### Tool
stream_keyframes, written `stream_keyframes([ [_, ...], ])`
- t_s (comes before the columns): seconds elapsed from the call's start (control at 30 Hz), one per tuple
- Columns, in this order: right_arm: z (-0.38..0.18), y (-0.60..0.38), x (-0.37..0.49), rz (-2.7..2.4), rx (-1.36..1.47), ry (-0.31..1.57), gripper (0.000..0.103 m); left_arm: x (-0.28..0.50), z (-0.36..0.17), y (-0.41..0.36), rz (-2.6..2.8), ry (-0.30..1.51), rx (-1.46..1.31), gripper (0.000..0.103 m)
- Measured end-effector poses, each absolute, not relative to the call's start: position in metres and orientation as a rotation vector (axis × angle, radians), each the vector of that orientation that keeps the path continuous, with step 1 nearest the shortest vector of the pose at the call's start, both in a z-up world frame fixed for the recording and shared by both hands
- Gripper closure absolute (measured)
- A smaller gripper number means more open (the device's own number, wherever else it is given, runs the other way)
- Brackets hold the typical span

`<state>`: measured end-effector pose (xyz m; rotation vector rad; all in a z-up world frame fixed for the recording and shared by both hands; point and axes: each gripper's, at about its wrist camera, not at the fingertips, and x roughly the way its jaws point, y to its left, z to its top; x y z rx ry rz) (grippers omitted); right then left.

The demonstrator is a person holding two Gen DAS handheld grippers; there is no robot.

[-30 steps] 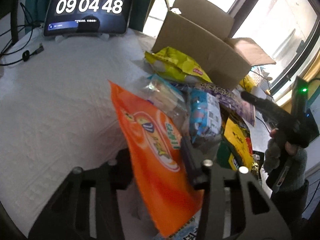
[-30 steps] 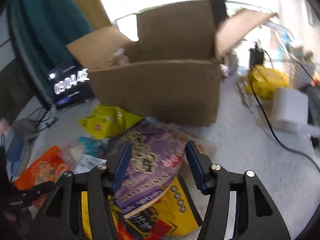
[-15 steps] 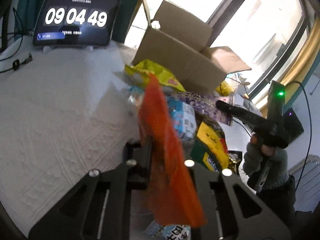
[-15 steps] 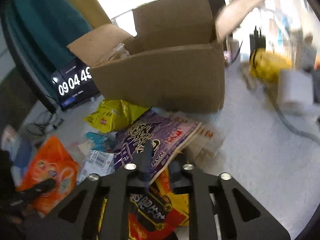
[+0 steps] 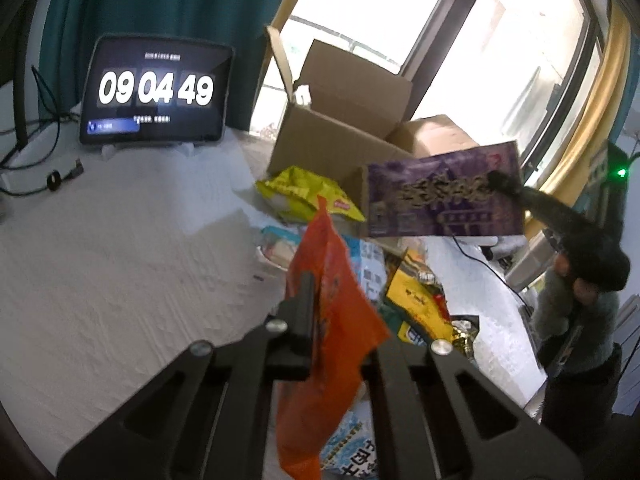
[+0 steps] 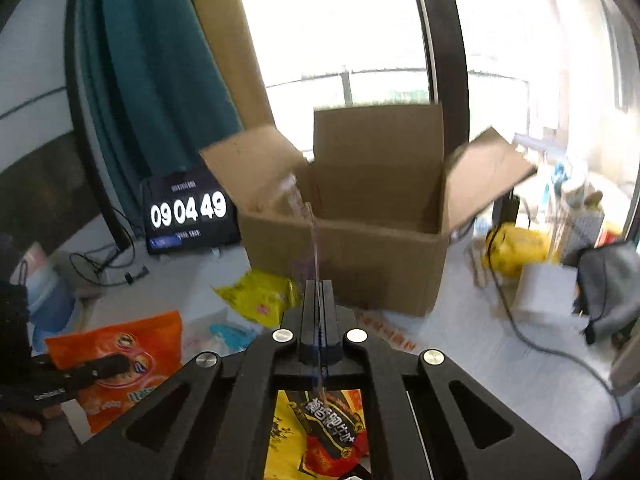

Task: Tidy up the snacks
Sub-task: 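Grasp the orange chip bag with the left gripper while the right grasps the purple biscuit box, then lower the orange bag and purple box into the box and open both grippers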

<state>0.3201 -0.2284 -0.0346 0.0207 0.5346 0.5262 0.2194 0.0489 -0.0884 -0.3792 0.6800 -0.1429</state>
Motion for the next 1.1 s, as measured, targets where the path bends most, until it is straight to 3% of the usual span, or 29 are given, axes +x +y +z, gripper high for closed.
stream_keyframes([
  [0.67, 0.039, -0.255, 0.303, 0.525, -0.007, 0.336, 0.103, 0.234, 0.0, 0.044, -0.12, 0.473, -0.226, 0.099],
  [1.1, 0.066, -0.262, 0.335, 0.482, -0.027, 0.267, 0.103, 0.275, 0.045, 0.036, -0.125, 0.361, -0.125, 0.099],
])
